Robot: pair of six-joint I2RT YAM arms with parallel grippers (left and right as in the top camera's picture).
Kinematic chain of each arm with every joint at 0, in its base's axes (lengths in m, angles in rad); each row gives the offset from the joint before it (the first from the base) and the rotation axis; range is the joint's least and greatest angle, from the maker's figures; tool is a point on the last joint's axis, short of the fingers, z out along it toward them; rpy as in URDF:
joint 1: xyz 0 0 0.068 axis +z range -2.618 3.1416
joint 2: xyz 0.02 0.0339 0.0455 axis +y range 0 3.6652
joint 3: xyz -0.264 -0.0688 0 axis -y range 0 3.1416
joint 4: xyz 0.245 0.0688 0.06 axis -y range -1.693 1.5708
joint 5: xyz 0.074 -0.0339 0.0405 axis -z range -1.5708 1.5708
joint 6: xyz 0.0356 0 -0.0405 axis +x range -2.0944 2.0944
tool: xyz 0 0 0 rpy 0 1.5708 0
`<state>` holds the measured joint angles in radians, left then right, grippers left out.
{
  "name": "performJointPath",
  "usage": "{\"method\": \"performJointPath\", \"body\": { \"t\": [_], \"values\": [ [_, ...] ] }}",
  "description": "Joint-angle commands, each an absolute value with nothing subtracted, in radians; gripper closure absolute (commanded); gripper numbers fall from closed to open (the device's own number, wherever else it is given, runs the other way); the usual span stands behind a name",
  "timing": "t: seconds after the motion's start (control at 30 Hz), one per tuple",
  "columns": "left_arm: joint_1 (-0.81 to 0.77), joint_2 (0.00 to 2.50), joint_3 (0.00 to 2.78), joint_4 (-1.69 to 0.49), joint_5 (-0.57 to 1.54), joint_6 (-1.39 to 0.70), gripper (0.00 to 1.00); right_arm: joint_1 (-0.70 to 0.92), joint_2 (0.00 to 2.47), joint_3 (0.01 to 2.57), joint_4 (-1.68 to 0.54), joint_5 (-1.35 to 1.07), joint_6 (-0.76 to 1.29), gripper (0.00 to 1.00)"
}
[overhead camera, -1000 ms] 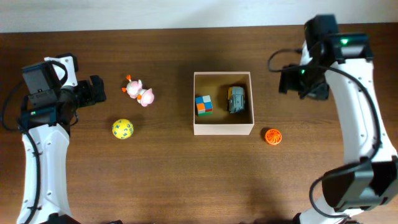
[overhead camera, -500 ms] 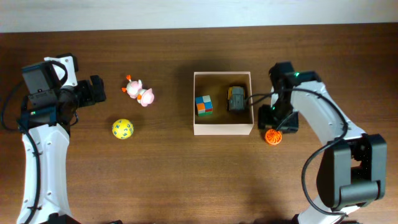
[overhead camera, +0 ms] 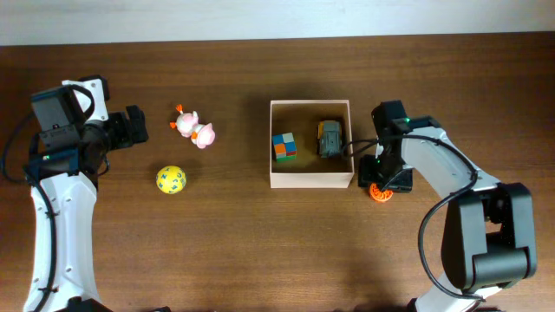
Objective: Pack container
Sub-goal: 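Lower right gripper onto the orange spiky ball and grasp it, then drop the orange ball into the box, retract right arm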
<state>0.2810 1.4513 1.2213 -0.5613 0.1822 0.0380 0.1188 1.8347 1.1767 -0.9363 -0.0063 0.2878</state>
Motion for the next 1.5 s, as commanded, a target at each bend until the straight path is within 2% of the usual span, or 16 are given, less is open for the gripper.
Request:
{"method": "performJointPath", "body": {
  "t": [0.0,0.17,0.37,0.5,0.9,1.07,1.27,1.47],
  "values": [
    [0.284,1.460,1.241,-0.562,0.179,0.053,0.01,0.117,1.839,1.143,-0.910,0.036,0.297,0.33],
    [0.284,1.460,1.241,-0.562,0.179,0.053,0.01,0.117,1.839,1.109,-0.878,0.035,0.297,0.35],
    [0.284,1.460,1.241,-0.562,0.179,0.053,0.01,0.117,1.839,1.103,-0.863,0.039,0.297,0.52],
    [0.284,1.460,1.241,-0.562,0.179,0.053,0.01,0.117,1.837,1.114,-0.859,0.039,0.297,0.57],
    [0.284,1.460,1.241,-0.562,0.178,0.053,0.01,0.125,1.703,1.363,-1.001,0.056,0.296,0.57],
    [0.284,1.460,1.241,-0.562,0.178,0.053,0.01,0.192,1.642,1.504,-1.059,0.034,0.296,0.57],
    [0.284,1.460,1.241,-0.562,0.179,0.053,0.01,0.340,1.652,1.522,-0.928,0.031,0.297,0.57],
    [0.284,1.460,1.241,-0.562,0.179,0.053,0.01,0.433,1.773,1.517,-0.776,0.054,0.296,0.56]
  ]
}}
